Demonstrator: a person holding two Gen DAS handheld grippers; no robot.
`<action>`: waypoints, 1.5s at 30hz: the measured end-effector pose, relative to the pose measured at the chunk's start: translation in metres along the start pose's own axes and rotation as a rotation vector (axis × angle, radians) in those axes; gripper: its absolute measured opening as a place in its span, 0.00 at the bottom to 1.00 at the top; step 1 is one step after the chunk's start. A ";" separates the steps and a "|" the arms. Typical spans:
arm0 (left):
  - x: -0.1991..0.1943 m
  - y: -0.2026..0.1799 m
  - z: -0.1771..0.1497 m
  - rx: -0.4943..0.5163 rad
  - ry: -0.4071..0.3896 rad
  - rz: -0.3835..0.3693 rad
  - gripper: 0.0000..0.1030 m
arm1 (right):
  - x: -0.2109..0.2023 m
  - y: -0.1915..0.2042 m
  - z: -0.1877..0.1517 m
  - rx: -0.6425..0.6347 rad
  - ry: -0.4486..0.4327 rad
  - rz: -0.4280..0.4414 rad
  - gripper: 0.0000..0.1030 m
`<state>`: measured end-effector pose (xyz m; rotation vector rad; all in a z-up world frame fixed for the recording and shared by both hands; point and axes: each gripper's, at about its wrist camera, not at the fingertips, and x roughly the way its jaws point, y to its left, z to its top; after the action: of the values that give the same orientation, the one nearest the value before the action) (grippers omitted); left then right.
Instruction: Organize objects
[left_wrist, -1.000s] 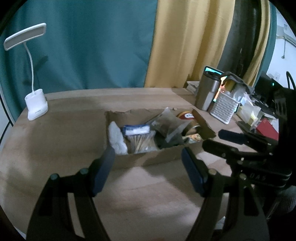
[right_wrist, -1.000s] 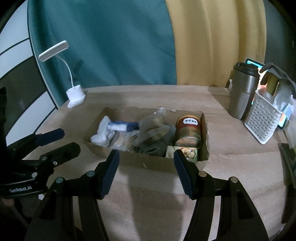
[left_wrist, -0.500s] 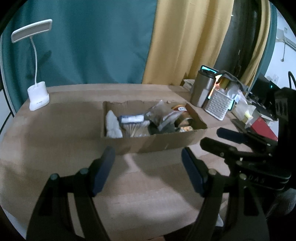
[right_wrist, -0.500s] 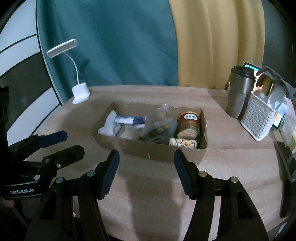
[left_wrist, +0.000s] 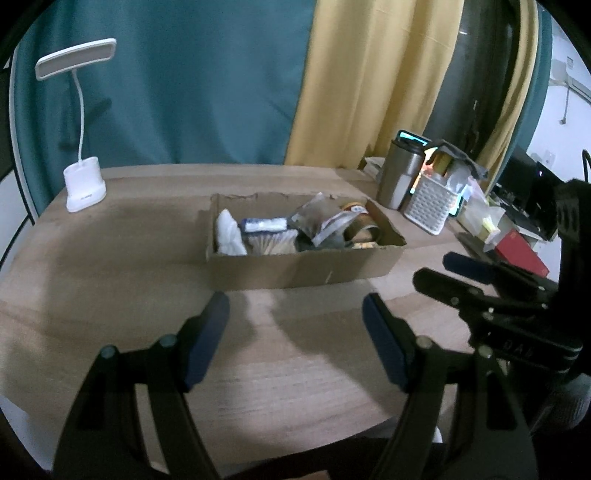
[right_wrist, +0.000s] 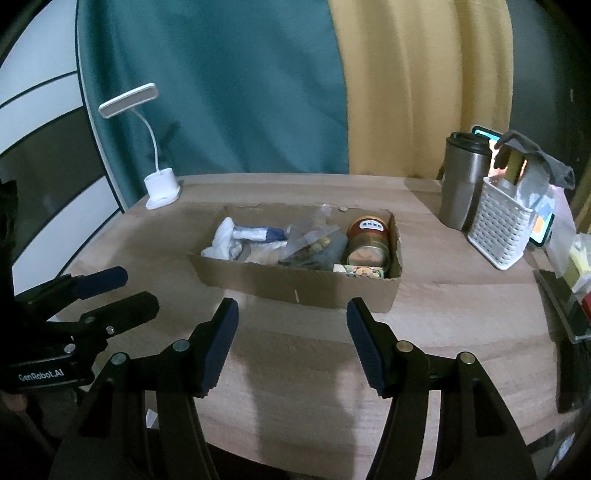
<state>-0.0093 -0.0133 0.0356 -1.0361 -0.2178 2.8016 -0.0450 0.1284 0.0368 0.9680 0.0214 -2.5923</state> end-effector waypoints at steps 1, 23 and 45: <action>-0.001 0.000 0.000 -0.002 -0.001 0.002 0.73 | -0.001 0.000 -0.001 0.001 -0.001 -0.002 0.62; 0.004 0.007 0.000 -0.025 0.020 0.047 0.73 | -0.003 -0.008 -0.004 0.015 -0.004 -0.020 0.72; 0.004 0.007 -0.002 -0.011 0.019 0.043 0.74 | -0.002 -0.008 -0.004 0.015 -0.005 -0.036 0.73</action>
<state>-0.0115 -0.0196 0.0306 -1.0815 -0.2113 2.8307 -0.0442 0.1372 0.0337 0.9750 0.0188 -2.6308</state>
